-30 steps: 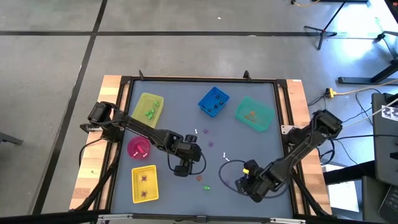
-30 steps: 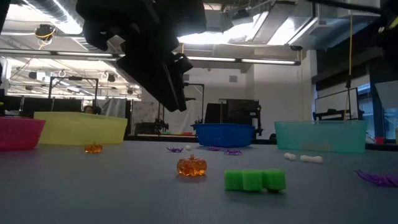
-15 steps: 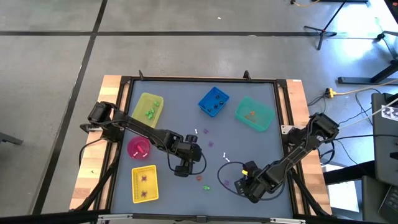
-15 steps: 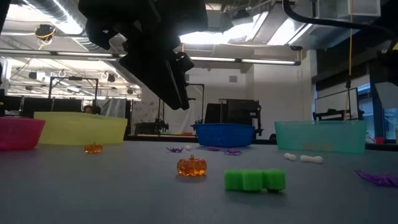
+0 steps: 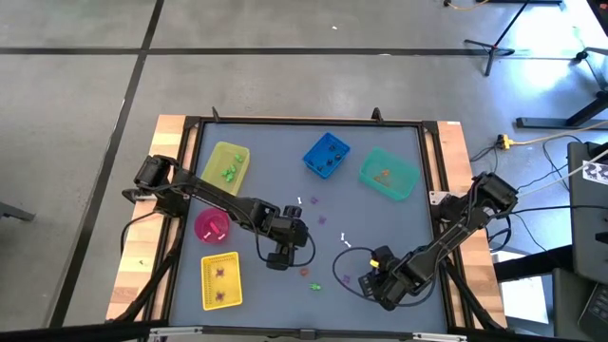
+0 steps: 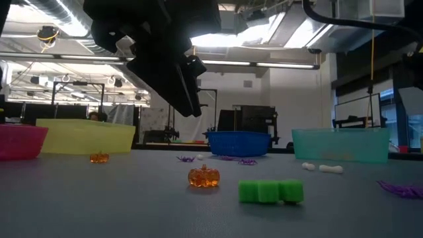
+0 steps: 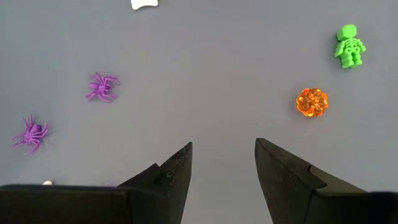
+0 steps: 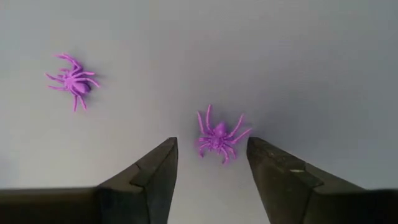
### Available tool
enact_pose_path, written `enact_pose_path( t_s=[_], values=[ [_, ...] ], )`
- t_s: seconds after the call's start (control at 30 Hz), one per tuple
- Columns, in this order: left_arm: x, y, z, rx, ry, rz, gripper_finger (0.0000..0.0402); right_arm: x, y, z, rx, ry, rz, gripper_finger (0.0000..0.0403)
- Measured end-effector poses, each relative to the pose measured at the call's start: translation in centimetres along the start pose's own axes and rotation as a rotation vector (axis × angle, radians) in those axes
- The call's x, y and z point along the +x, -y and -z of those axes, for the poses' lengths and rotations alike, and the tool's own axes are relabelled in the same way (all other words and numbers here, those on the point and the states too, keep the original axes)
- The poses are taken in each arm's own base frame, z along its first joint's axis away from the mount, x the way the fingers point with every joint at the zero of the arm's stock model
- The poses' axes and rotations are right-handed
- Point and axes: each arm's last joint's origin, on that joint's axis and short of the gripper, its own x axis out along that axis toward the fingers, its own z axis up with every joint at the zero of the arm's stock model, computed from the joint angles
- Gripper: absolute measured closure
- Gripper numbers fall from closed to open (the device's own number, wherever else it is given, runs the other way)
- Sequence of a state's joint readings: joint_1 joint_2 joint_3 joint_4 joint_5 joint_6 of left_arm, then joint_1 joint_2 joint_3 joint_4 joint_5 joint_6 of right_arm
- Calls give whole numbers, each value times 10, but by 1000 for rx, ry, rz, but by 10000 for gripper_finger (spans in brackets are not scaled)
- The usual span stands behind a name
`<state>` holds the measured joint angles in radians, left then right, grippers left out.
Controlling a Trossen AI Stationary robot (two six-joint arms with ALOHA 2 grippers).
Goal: Sort Halloween decoration
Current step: Put the purple spider toy into the yellow basket
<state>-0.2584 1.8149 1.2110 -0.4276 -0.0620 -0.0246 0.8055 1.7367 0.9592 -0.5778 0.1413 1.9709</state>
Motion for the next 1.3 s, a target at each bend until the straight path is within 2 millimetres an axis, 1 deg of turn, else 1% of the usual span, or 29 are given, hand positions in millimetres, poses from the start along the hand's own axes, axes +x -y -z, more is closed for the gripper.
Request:
enact_pose_path(
  t_s=[0.3, 0.5, 0.7, 1.3],
  values=[
    [0, 0, 0, 0, 0, 0, 243, 1, 2, 0, -2, 3, 14, 290],
    [0, 0, 0, 1, -1, 0, 243, 1, 1, 0, -1, 2, 9, 320],
    [0, 0, 0, 1, -1, 0, 243, 1, 1, 0, -1, 2, 6, 328],
    [0, 0, 0, 1, -1, -1, 243, 1, 0, 0, -1, 4, 1, 329]
  ],
)
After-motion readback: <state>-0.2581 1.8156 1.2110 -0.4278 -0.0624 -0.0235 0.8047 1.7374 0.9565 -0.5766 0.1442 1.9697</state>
